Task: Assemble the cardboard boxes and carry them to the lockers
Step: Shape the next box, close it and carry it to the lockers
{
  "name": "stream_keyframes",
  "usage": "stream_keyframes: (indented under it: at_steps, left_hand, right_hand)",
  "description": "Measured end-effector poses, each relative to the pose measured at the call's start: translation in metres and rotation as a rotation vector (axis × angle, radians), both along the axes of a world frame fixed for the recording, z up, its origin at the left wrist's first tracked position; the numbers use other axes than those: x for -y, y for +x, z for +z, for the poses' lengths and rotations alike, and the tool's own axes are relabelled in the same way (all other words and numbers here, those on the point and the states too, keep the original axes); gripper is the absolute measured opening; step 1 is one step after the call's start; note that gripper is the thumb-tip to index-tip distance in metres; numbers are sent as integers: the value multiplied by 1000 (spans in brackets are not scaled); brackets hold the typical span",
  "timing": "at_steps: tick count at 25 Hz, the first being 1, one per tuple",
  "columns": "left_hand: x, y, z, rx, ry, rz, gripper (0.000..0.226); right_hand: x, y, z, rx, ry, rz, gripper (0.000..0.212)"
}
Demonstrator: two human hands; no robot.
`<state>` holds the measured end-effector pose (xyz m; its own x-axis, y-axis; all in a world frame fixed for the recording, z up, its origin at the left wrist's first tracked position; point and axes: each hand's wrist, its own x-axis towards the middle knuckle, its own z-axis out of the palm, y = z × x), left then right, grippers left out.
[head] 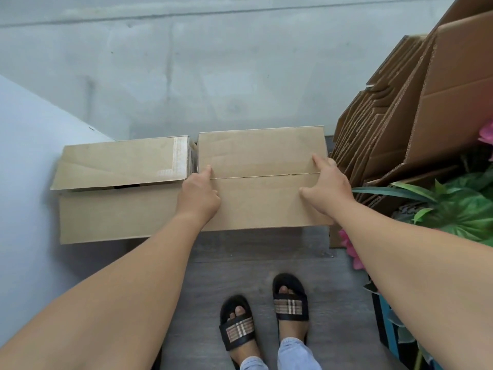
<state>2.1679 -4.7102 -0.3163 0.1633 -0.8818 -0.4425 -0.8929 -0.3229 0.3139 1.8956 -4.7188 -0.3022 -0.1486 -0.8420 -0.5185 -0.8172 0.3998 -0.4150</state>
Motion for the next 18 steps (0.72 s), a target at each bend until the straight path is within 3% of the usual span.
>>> stream_keyframes:
  at_steps: [6,8,10,15,18]
  left_hand:
    - [-1,-2,4,28,36,-46,38]
    - [-1,-7,17,91,27,-58,25]
    - [2,-12,36,154,12,-66,26]
    - [15,-10,116,33,192,-33,38]
    - [23,-16,190,-34,226,-55,40]
  right_hand:
    - [1,4,-6,-67,94,50,85]
    - [2,7,2,-94,120,63,73]
    - [5,8,19,-118,99,66,55]
    - [9,0,106,8,125,128,73]
    - [5,-7,181,71,143,149,72]
